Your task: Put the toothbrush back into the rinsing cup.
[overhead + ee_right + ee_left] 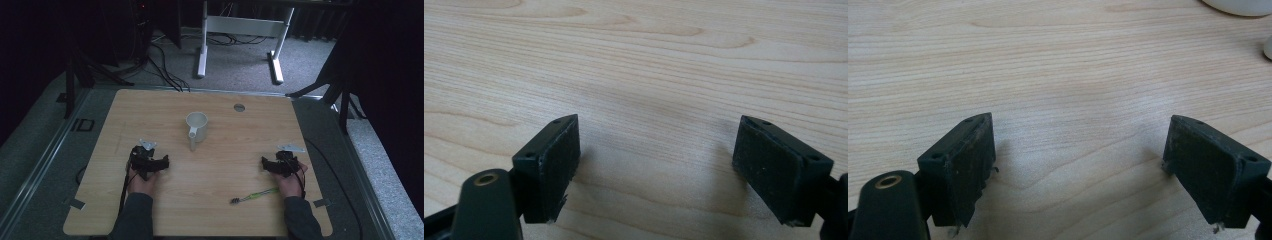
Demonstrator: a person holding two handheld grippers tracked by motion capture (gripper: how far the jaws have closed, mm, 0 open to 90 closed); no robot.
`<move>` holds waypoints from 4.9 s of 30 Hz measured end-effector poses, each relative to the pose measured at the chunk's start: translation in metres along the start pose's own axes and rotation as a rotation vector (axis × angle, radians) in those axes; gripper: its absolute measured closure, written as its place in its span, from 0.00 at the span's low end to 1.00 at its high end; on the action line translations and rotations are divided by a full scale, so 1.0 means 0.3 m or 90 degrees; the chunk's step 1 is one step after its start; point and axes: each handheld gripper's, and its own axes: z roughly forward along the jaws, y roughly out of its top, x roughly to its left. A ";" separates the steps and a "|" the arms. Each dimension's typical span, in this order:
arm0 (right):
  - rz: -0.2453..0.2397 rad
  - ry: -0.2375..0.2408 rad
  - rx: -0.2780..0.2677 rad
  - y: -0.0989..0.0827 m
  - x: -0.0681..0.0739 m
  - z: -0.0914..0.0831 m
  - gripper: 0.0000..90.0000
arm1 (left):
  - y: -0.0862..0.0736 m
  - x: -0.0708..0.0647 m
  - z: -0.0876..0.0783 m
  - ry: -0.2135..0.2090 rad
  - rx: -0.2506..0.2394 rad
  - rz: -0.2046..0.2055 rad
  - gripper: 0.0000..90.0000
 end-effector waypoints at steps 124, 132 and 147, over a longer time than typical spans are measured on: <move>-0.588 0.354 0.253 0.146 0.062 -0.183 0.64 | 0.000 -0.014 0.000 -0.009 0.000 0.010 0.16; -0.612 0.356 0.274 0.141 0.079 -0.185 0.66 | 0.000 -0.015 0.000 -0.010 0.000 0.010 0.16; -0.674 0.366 0.310 0.133 0.135 -0.203 0.72 | 0.000 -0.016 0.000 -0.010 0.000 0.011 0.16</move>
